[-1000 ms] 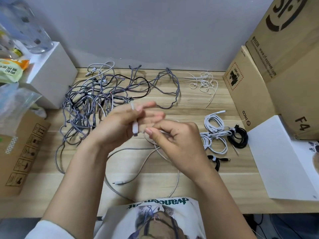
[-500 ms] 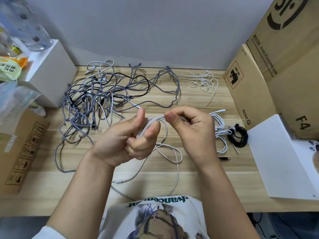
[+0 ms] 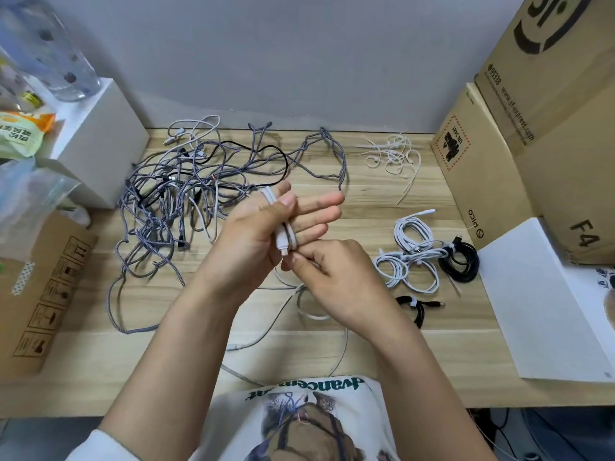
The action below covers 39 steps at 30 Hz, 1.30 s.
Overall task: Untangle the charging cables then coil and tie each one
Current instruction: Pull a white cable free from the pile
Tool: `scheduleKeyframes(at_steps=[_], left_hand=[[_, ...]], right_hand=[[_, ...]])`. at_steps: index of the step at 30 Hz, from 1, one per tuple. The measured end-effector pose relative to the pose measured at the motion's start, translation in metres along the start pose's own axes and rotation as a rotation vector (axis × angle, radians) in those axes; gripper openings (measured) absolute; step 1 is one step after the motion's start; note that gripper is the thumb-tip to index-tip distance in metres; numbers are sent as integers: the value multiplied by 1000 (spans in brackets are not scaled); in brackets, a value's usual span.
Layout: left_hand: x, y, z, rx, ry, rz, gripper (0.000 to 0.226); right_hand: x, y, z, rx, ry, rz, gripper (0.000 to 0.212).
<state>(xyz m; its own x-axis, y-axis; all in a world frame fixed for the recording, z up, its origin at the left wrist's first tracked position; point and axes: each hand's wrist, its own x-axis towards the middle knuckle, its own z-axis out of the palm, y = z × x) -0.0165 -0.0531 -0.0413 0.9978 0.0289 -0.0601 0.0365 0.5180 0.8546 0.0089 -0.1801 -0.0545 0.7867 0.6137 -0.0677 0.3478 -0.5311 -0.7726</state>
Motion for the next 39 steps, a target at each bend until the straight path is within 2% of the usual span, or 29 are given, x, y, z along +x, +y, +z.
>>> scheduleKeyframes(at_steps=[5, 8, 10, 11, 13, 14, 17, 20, 21, 23, 26, 28, 30, 33, 36, 39], left_hand=[[-2, -7, -12, 296, -17, 4, 45], [-7, -7, -17, 543, 58, -162, 39], [-7, -4, -16, 659, -17, -226, 21], [-8, -2, -16, 676, -64, -217, 33], [-10, -1, -17, 591, -174, -250, 58], [-11, 0, -18, 485, -233, -298, 62], [-11, 4, -24, 78, -420, -391, 48], [-10, 8, -26, -304, -634, -379, 31], [-9, 10, -23, -431, -656, -362, 27], [-9, 19, -16, -615, -592, -327, 22], [-5, 28, -9, -721, -439, -254, 26], [0, 29, -7, -721, -322, -200, 31], [7, 23, -3, -578, -104, -126, 31], [10, 9, -2, -191, 199, 14, 24], [10, 0, -4, 105, 280, 82, 21], [9, -4, -12, 407, 300, 108, 15]], right_hand=[[-4, -1, -2, 63, 68, -4, 30], [-4, -2, -6, 175, 95, -57, 26], [-5, -2, -8, 281, 98, -116, 21], [-5, -3, -9, 326, 133, -131, 19], [-4, -3, -9, 436, 228, -114, 17], [-2, -2, -9, 502, 256, -101, 17], [4, 1, -8, 594, 273, -84, 18], [6, 3, -6, 609, 224, -111, 25], [6, 2, -5, 617, 199, -109, 27], [6, 3, 0, 649, 143, -77, 28], [6, 4, 6, 635, 40, 5, 29], [5, 3, 8, 534, -25, 30, 30], [4, 2, 10, 373, -77, 27, 32], [2, 0, 9, 186, -139, 18, 27], [-3, -2, 9, 195, -146, -18, 23], [-6, -6, 4, 266, -73, -34, 21]])
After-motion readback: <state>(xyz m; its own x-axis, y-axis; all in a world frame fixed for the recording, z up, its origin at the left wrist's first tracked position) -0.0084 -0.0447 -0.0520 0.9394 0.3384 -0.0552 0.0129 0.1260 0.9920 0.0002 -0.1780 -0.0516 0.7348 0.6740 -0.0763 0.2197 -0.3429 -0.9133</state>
